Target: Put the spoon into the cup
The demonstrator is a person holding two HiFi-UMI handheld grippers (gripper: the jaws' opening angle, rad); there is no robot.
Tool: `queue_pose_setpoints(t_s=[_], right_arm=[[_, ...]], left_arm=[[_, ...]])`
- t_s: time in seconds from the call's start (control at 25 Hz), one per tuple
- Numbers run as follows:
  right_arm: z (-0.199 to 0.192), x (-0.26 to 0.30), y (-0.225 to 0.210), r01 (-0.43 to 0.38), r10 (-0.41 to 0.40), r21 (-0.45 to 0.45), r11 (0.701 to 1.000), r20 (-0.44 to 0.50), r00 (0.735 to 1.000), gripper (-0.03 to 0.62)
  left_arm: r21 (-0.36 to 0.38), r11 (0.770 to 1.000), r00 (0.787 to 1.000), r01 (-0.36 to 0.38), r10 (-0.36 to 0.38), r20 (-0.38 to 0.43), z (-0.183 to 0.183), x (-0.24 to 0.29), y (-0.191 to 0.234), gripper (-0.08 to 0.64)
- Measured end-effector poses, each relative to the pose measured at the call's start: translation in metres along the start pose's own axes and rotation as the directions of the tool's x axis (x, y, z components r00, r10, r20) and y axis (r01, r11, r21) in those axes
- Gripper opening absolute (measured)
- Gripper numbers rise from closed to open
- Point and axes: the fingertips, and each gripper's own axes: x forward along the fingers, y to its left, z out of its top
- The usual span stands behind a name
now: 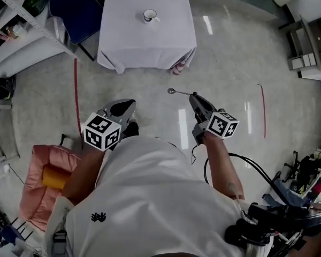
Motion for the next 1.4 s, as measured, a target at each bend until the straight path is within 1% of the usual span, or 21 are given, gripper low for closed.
queue_pose_setpoints(t_s=[0.12,0.24,0.36,0.48,0.6,0.68,0.92,1.16,1.28,1.4], right_arm=[[0.032,0.041,0.009,0.02,-0.02,-0.002,1.0,0.021,1.0,0.052],[0.059,0.079,0.015,0.034,-0.033,-0.013,0.999,0.046,0.998,0.052],[0.081,0.114,0.02,0.043,-0.043,-0.011,0.999,0.062,0.997,0.052],[0.101,0.14,0.022,0.051,-0.051,-0.011,0.999,0.06,0.997,0.052],[0.127,0.165,0.01,0.067,-0.066,-0.016,0.998,0.063,0.996,0.052],[0.143,0.184,0.002,0.055,-0.055,-0.007,0.998,0.065,0.996,0.052],[0.193,0.249,-0.037,0.027,-0.026,-0.002,1.0,0.033,0.999,0.052],[0.247,0.328,-0.076,-0.017,0.016,-0.026,1.0,-0.042,0.999,0.052],[0.263,0.368,-0.094,-0.038,0.035,-0.038,0.999,-0.091,0.995,0.052],[0.266,0.409,-0.109,-0.05,0.043,-0.043,0.998,-0.152,0.987,0.052]], left_arm=[[0.026,0.999,1.0,0.021,-0.021,0.0,0.027,-0.001,0.041,0.011],[0.039,0.999,0.999,0.035,-0.035,-0.014,0.039,-0.005,0.08,0.011],[0.026,0.999,0.999,0.032,-0.032,-0.021,0.047,-0.007,0.116,0.011],[0.001,1.0,1.0,0.021,-0.021,-0.004,0.057,-0.007,0.14,0.011],[-0.023,1.0,1.0,0.009,-0.009,0.008,0.068,0.003,0.158,0.011],[-0.027,1.0,1.0,0.001,-0.001,0.008,0.075,0.01,0.167,0.011],[-0.054,0.996,0.997,-0.072,0.073,0.013,0.104,0.039,0.205,0.011],[-0.08,0.985,0.987,-0.156,0.158,0.021,0.152,0.082,0.239,0.011],[-0.096,0.977,0.98,-0.192,0.195,0.024,0.173,0.105,0.253,0.011],[-0.117,0.966,0.972,-0.231,0.235,0.022,0.189,0.119,0.272,0.011]])
